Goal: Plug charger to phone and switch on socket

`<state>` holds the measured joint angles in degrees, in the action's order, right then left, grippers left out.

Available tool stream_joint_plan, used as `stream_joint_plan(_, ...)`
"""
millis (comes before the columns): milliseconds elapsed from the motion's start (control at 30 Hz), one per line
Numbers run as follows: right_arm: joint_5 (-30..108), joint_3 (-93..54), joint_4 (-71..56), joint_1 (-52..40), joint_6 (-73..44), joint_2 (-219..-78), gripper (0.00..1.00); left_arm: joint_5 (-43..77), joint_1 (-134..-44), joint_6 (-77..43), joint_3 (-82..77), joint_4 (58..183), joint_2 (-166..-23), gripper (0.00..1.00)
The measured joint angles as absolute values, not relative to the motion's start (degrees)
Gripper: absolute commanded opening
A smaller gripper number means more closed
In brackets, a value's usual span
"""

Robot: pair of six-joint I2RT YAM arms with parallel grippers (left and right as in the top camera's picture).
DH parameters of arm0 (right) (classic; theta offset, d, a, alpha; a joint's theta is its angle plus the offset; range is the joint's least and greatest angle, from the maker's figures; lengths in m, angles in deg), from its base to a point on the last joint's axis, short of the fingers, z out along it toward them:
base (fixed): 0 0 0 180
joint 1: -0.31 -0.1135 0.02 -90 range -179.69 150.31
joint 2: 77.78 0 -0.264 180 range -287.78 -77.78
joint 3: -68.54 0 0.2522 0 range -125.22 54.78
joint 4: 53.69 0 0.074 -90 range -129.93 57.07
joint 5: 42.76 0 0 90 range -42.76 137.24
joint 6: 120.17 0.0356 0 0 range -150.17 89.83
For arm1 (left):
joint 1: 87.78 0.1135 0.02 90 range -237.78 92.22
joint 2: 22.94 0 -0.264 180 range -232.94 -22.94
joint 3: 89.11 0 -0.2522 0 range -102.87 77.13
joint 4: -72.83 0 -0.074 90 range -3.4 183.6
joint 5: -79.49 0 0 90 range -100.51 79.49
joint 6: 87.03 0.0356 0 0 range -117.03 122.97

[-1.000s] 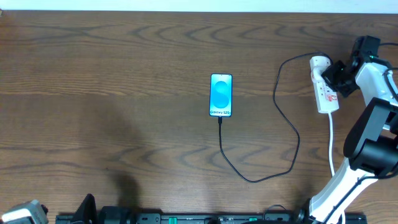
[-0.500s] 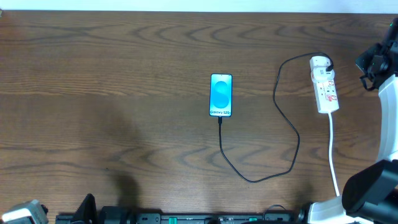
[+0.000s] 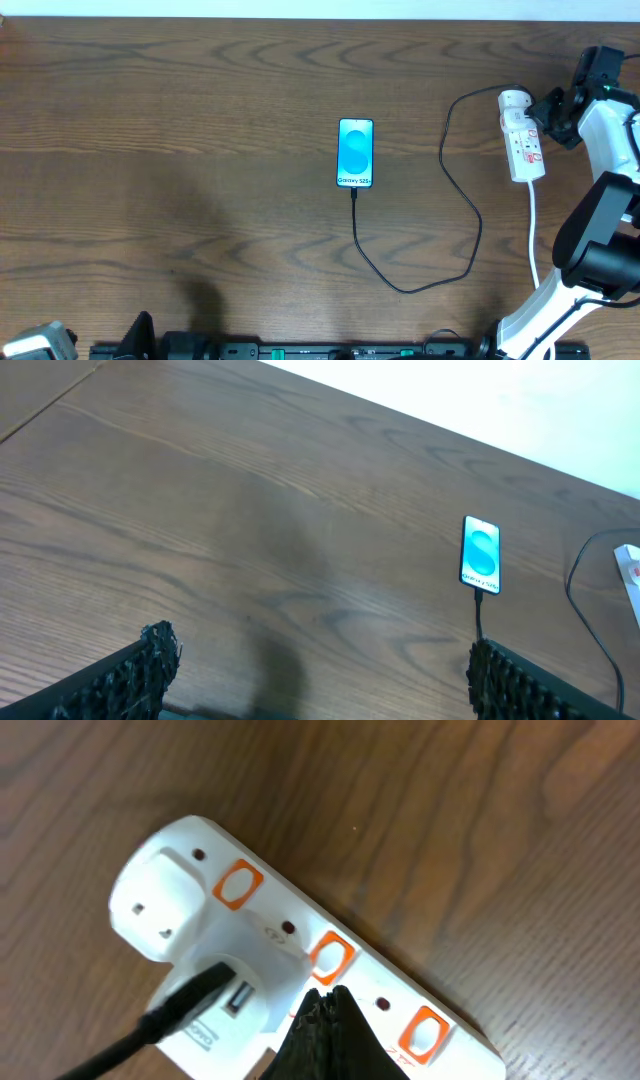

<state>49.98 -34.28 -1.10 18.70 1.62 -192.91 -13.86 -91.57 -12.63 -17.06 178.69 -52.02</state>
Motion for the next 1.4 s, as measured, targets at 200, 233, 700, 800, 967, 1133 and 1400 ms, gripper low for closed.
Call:
stream_joint_plan(200, 49.48, -34.28, -2.85, 18.7, 0.33, -193.06, 0.01, -13.89, -91.57, -12.63, -17.06, 178.69, -52.02, 0.95)
stream_joint_plan(233, 49.44, -34.28, -3.18, 18.7, 0.12, -193.35, 0.01, -13.89, -91.57, -12.63, -17.06, 178.69, -52.02, 0.95)
stream_joint_plan(700, 49.15, -34.28, -4.4, 18.7, -1.13, -198.37, 0.01, -13.89, -91.57, -12.63, -17.06, 178.69, -52.02, 0.95)
stream_joint_plan(800, 49.15, -34.28, -4.47, 18.7, -1.13, -198.37, 0.01, -13.89, -91.57, -12.63, -17.06, 178.69, -52.02, 0.95)
stream_joint_plan(967, 49.15, -34.28, -4.34, 18.4, -1.17, -198.4, 0.01, -13.89, -91.57, -12.63, -17.06, 178.69, -52.02, 0.95)
stream_joint_plan(1133, 50.24, -34.28, -3.81, 17.63, -2.24, -199.27, 0.01, -13.89, -91.57, -12.63, -17.06, 178.69, -52.02, 0.95)
stream_joint_plan(1400, 54.88, -35.17, -2.37, 15.8, -2.88, -200.3, 0.01, -13.89, -91.57, -12.63, -17.06, 178.69, -52.02, 0.95)
